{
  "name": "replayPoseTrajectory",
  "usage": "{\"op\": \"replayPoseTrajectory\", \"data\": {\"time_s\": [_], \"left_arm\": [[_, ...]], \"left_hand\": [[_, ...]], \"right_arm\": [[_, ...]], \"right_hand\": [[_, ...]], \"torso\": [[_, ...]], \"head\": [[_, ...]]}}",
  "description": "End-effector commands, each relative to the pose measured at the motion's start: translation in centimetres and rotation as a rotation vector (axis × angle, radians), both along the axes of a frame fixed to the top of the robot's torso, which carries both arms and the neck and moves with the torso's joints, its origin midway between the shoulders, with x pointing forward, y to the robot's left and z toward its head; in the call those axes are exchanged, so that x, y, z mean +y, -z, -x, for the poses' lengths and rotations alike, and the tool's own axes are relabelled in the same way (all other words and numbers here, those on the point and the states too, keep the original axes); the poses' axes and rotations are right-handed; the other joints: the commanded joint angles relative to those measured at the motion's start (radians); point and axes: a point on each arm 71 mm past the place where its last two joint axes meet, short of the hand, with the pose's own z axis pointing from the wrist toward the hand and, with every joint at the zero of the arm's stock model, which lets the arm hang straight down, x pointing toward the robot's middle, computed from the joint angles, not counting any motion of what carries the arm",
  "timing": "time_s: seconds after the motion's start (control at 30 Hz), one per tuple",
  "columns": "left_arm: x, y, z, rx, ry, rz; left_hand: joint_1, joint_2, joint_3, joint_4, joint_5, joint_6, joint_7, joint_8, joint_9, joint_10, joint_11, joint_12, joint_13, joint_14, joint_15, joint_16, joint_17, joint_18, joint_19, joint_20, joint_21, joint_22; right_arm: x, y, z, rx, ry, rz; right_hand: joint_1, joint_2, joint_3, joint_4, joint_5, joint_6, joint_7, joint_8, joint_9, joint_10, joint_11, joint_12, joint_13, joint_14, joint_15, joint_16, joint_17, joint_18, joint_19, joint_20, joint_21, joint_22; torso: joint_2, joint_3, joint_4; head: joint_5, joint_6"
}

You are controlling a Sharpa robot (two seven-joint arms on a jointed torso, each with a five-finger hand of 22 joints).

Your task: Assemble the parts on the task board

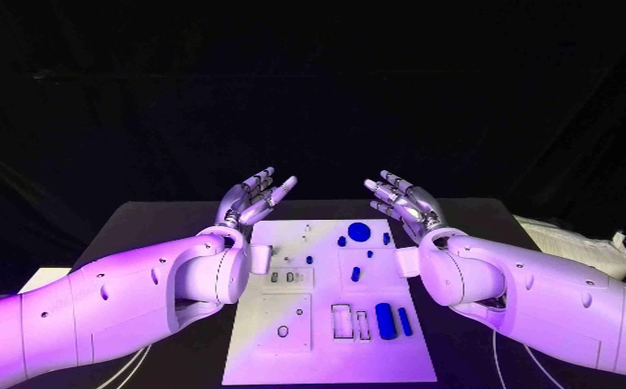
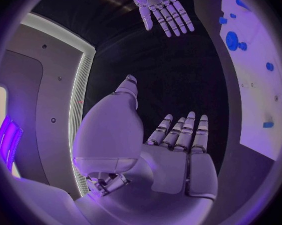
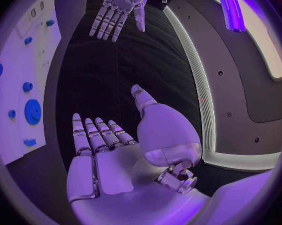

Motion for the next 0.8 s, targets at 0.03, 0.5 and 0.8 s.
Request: {"op": "replayPoseTrajectory", "data": {"time_s": [0.03,0.5,0.8], "left_arm": [[-0.4,-0.1,0.0,-0.001,0.049,0.025],[0.8,-1.0,0.5,-0.058,0.119,0.016],[1.1,-2.3,1.6,-0.054,0.174,0.074]], "left_hand": [[0.058,0.023,0.025,0.014,0.003,0.060,0.132,0.014,0.007,0.058,0.022,0.010,0.006,0.073,0.022,0.015,0.009,0.029,0.045,0.012,0.014,0.008],[0.158,0.112,0.155,-0.057,0.048,0.600,0.075,0.096,0.036,0.714,-0.054,0.117,0.040,0.654,-0.083,0.163,0.075,0.099,0.643,-0.034,0.191,0.078],[0.133,0.088,0.158,-0.071,0.044,0.692,0.048,0.098,0.040,0.836,-0.091,0.112,0.047,0.792,-0.128,0.187,0.135,0.098,0.764,-0.078,0.211,0.080]], "right_arm": [[1.4,0.3,0.3,0.022,-0.229,0.014],[-1.1,-1.5,-0.8,-0.350,-0.219,0.438],[-1.3,-3.5,-1.3,-0.430,-0.195,0.591]], "right_hand": [[0.120,0.015,0.030,-0.063,0.008,0.148,0.157,0.025,0.016,0.186,0.018,0.028,0.016,0.205,0.012,0.031,0.017,0.046,0.168,0.009,0.055,0.027],[0.216,-0.006,0.083,-0.153,-0.045,0.649,0.103,0.068,0.038,0.689,-0.054,0.067,0.031,0.723,-0.073,0.087,0.035,0.124,0.463,-0.002,0.167,0.050],[0.199,-0.030,0.140,-0.179,-0.036,0.745,0.081,0.050,0.038,0.799,-0.086,0.040,0.030,0.873,-0.119,0.089,0.037,0.124,0.597,-0.055,0.229,0.059]], "torso": [[0.000,-0.0001,-0.0002],[0.050,-0.0040,0.0190],[0.099,-0.0084,0.0353]], "head": [[0.000,0.000],[-0.021,0.006],[-0.043,0.017]]}}
